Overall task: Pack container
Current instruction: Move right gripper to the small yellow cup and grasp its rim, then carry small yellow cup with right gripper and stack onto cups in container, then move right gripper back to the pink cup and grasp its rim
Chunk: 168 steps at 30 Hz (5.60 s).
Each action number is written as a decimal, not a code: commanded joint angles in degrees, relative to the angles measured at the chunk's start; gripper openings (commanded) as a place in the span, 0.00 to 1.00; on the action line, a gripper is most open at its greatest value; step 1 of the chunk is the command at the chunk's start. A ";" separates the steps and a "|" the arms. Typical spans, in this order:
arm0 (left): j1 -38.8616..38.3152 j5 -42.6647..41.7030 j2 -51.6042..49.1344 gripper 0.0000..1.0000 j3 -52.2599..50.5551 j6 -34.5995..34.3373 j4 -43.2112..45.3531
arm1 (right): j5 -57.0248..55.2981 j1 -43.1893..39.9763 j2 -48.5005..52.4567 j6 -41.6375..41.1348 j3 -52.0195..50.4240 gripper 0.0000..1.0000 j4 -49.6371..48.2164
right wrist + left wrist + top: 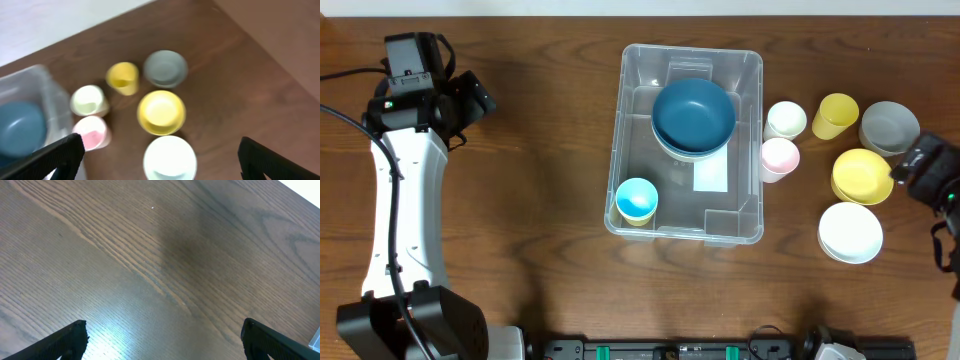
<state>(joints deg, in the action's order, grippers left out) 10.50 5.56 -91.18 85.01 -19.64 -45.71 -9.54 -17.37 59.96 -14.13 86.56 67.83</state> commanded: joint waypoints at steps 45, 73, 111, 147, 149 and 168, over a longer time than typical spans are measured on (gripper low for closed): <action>0.20 0.72 0.48 0.98 0.48 0.11 -0.13 | 24.39 -0.72 57.09 20.02 0.79 0.37 -32.61; 0.20 0.72 0.46 0.98 0.48 0.11 -0.13 | 22.69 8.48 24.52 13.51 3.67 0.01 -19.28; 0.20 0.72 0.46 0.98 0.48 0.11 -0.13 | 15.43 58.99 36.54 11.39 0.96 0.01 -10.99; 0.20 0.72 0.48 0.98 0.48 0.11 -0.13 | -2.75 41.13 19.96 0.37 1.09 0.70 -0.04; 0.20 0.72 0.46 0.98 0.48 0.11 -0.13 | -2.69 35.58 18.05 -0.37 1.07 0.74 1.62; 0.20 0.72 0.46 0.98 0.48 0.11 -0.13 | 16.52 12.90 18.21 5.03 -19.47 0.80 -14.25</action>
<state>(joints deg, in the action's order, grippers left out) 10.50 5.58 -91.18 85.01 -19.64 -45.71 1.34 -3.97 77.34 -10.55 71.35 55.90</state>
